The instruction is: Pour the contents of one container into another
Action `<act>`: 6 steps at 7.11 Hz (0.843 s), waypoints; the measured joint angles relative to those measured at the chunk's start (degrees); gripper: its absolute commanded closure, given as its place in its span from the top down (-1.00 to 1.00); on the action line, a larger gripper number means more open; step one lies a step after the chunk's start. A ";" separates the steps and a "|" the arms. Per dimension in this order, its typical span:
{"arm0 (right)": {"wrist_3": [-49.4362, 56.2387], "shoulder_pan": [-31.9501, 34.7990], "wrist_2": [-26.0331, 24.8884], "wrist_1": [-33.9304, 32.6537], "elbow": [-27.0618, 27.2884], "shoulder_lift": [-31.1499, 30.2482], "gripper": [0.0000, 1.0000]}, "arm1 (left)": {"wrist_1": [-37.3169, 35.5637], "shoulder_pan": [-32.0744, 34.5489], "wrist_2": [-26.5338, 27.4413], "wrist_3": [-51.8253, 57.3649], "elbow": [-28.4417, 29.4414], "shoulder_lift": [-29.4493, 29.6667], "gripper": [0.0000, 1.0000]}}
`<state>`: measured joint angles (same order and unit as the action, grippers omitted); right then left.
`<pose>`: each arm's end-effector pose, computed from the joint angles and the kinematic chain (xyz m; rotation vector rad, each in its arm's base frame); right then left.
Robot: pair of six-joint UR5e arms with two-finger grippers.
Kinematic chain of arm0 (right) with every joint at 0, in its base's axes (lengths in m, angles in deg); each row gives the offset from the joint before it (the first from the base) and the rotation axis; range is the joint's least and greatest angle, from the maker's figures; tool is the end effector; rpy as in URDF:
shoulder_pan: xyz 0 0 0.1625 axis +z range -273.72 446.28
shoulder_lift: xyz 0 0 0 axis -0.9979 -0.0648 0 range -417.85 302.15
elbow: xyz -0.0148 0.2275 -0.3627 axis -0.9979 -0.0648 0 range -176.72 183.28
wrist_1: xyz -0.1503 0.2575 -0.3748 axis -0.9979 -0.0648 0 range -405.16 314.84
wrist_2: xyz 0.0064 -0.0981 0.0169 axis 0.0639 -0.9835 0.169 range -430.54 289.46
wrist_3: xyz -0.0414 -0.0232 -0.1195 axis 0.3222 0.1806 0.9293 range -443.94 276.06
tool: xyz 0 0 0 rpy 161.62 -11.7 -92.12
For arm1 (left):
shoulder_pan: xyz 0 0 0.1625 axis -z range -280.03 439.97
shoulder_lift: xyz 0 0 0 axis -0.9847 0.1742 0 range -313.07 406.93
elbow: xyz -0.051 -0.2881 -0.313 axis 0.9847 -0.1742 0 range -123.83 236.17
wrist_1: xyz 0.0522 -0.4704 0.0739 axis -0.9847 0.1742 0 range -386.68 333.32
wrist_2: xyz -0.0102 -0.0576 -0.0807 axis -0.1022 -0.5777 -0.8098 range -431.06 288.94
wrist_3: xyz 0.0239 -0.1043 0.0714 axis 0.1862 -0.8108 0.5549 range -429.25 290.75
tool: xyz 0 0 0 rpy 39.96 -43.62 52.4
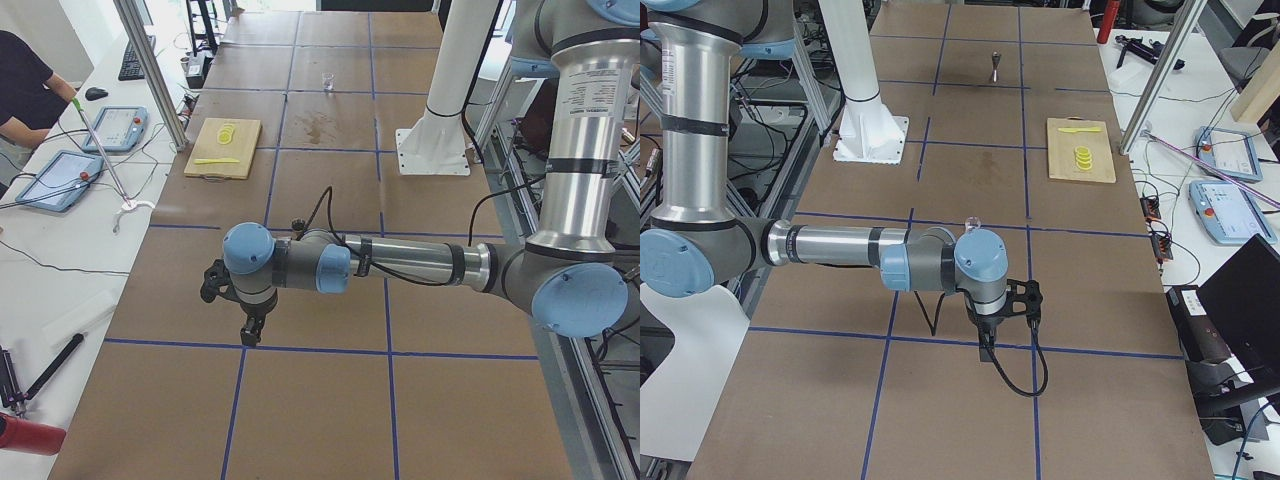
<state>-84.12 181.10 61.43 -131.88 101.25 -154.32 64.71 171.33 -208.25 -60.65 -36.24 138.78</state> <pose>0.0907 -0.5131 0.6631 0.1091 -0.7282 0.0527 -0.0528 -0.5793 0.6337 0.1644 0.8126 0.1597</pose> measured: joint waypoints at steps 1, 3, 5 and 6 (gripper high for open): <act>-0.18 -0.37 0.12 0.24 -0.10 0.03 1.00 | 0.25 0.01 0.00 -0.94 -0.07 0.00 1.00; -0.23 -0.86 0.20 0.33 -0.15 0.06 1.00 | 0.42 0.02 0.00 -1.51 -0.12 0.00 1.00; -0.12 -0.98 0.22 0.28 -0.15 0.01 1.00 | 0.45 0.01 0.00 -1.57 -0.19 0.00 1.00; -0.09 -1.01 0.22 0.32 -0.15 0.00 1.00 | 0.45 0.02 0.00 -1.57 -0.20 0.00 1.00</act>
<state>-84.22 180.09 61.65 -131.57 101.11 -154.32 65.16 171.36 -208.25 -62.22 -36.45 138.78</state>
